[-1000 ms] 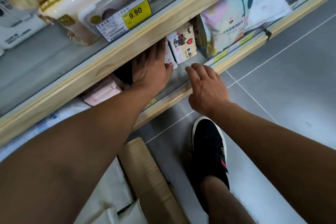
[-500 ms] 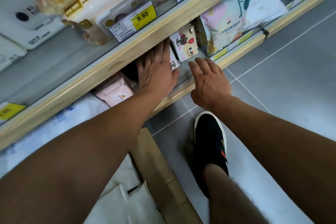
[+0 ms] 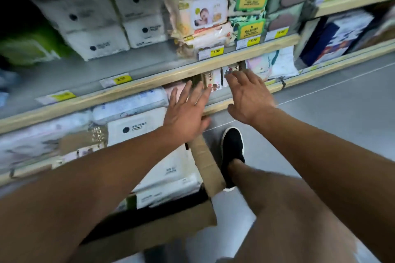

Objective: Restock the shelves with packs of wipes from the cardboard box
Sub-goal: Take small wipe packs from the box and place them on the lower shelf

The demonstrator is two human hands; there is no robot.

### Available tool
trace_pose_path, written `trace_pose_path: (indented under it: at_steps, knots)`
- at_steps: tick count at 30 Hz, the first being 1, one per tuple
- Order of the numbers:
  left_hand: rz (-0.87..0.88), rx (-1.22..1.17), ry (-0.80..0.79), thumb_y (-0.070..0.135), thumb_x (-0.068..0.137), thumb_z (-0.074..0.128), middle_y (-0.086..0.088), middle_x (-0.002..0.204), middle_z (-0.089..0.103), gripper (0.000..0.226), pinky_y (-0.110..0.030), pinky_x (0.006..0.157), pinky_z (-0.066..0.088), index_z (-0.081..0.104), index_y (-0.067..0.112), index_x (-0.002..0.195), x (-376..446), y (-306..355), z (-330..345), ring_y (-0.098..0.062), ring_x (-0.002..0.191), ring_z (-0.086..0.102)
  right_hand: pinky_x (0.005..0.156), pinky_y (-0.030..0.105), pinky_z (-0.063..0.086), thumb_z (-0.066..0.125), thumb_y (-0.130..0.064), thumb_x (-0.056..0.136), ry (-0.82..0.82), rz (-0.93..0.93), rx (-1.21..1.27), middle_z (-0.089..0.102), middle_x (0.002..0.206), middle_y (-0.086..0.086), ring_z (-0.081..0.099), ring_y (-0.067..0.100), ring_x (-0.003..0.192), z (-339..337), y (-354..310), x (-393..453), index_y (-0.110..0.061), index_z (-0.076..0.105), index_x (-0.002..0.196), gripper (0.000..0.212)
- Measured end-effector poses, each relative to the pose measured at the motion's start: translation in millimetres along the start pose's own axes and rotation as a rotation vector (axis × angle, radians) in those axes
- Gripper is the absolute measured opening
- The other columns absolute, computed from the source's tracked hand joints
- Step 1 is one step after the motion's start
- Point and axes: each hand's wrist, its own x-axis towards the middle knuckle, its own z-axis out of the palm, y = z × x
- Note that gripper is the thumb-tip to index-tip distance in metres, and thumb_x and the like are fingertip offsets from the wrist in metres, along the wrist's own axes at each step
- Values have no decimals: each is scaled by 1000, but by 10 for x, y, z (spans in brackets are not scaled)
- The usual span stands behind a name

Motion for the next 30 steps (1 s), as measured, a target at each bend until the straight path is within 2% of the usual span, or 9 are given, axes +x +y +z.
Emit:
trace_pose_path:
  at_steps: [6,12,17,21,26,30]
  knots:
    - [-115,-36,64,55,89,44,3,161,5,78,-49,118,2,8,27,152,-935,-531,-468,-23,148,-2,119,41,11,61,-33,84,45,-106,7,21,157,6,9,29,147,-396,-890,-388,-20,16,151,82]
    - [-224,-40,6,56,90,42,1,161,0,80,-49,118,-3,2,27,152,-1797,-1240,-517,-24,147,-6,120,42,11,58,-32,84,14,-249,47,17,159,3,6,27,147,-441,-1827,-434,-21,16,152,80]
    - [-363,-94,-27,53,89,46,2,161,-1,79,-49,118,1,4,27,152,-2385,-1826,-429,-23,147,-5,120,38,11,59,-30,85,-75,-396,62,20,157,2,7,27,147,-238,-2637,-301,-20,18,151,78]
    - [-452,-85,-71,55,82,52,0,160,8,85,-50,118,8,10,26,150,-2703,-2296,-199,-26,147,6,119,39,14,60,-31,82,-147,-518,56,27,153,5,16,29,144,22,-3188,-135,-17,24,149,77]
    - [-530,-161,-123,51,81,55,1,161,9,84,-48,117,10,16,25,150,-2889,-2716,116,-23,147,5,117,39,23,61,-27,79,-234,-575,68,30,150,5,22,28,141,373,-3683,90,-18,26,148,78]
    - [-561,-247,-199,50,84,53,1,160,10,81,-44,118,9,13,25,151,-2936,-2976,410,-23,147,6,114,40,26,64,-28,79,-325,-590,38,29,150,8,24,30,139,655,-3930,306,-17,26,147,78]
